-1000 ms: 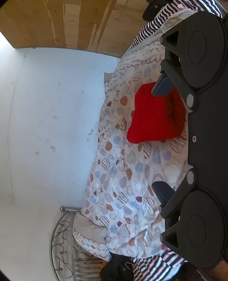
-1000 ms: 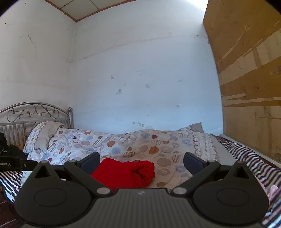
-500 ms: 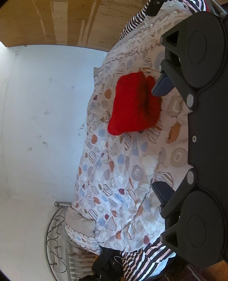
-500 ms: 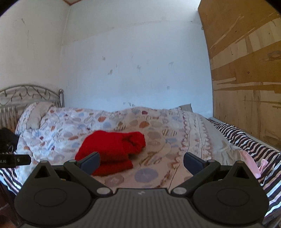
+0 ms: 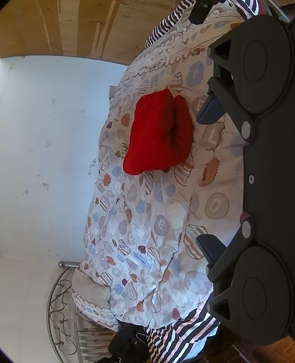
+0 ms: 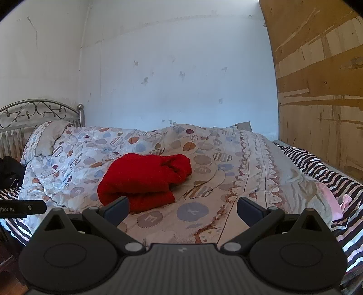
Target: Fold small clothes
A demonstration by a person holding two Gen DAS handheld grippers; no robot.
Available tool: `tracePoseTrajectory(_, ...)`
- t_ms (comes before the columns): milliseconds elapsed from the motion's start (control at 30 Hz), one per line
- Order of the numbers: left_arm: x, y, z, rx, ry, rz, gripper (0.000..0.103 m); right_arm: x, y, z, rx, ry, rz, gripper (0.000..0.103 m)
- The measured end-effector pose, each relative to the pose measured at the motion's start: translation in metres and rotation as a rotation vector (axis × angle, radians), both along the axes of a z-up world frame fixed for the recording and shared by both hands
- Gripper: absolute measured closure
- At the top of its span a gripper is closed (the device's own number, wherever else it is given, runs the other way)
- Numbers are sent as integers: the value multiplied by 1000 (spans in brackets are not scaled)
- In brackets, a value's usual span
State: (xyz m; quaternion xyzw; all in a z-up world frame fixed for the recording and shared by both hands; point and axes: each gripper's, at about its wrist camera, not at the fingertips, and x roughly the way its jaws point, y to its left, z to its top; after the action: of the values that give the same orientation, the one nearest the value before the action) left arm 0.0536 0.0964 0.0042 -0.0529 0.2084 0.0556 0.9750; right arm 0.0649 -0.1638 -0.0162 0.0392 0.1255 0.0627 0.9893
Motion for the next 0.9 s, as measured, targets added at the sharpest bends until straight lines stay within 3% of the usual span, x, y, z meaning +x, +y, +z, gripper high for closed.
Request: tracePoseTrajectory(900,2,-3,1,-3,6,-8,1,-1,-5,-2,17,9,-13,0)
